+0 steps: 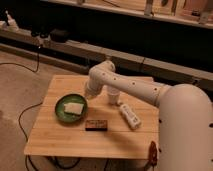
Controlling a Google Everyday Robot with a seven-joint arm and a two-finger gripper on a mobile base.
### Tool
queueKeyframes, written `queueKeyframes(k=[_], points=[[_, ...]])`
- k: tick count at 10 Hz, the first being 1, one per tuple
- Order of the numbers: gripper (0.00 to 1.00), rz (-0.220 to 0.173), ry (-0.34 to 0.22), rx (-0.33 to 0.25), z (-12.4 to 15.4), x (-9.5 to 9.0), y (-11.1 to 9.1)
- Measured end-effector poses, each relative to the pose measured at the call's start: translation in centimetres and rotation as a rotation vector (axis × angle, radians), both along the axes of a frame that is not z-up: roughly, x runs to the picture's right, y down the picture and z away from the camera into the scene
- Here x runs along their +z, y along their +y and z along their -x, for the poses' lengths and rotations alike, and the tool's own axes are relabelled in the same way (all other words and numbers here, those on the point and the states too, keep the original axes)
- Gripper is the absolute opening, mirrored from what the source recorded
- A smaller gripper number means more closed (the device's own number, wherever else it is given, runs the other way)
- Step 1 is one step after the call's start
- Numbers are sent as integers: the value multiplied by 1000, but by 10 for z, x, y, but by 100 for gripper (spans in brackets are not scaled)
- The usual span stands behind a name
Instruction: Push the ceramic bowl across the table
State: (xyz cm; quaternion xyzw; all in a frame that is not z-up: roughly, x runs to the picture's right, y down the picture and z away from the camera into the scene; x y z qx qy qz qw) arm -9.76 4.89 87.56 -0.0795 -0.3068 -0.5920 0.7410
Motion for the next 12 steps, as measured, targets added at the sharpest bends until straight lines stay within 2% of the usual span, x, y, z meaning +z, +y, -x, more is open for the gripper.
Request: queueKeyframes(k=[3,4,6,8,10,12], points=[[5,13,-4,-9,19,30,-4],[5,13,-11,-5,26,34,-7],[5,-1,-52,-1,51,27,-16],[5,-12,-101,-3,74,8,-23],[5,5,-106,12,81,9,-15],[5,-2,-96,49,80,20,-10]])
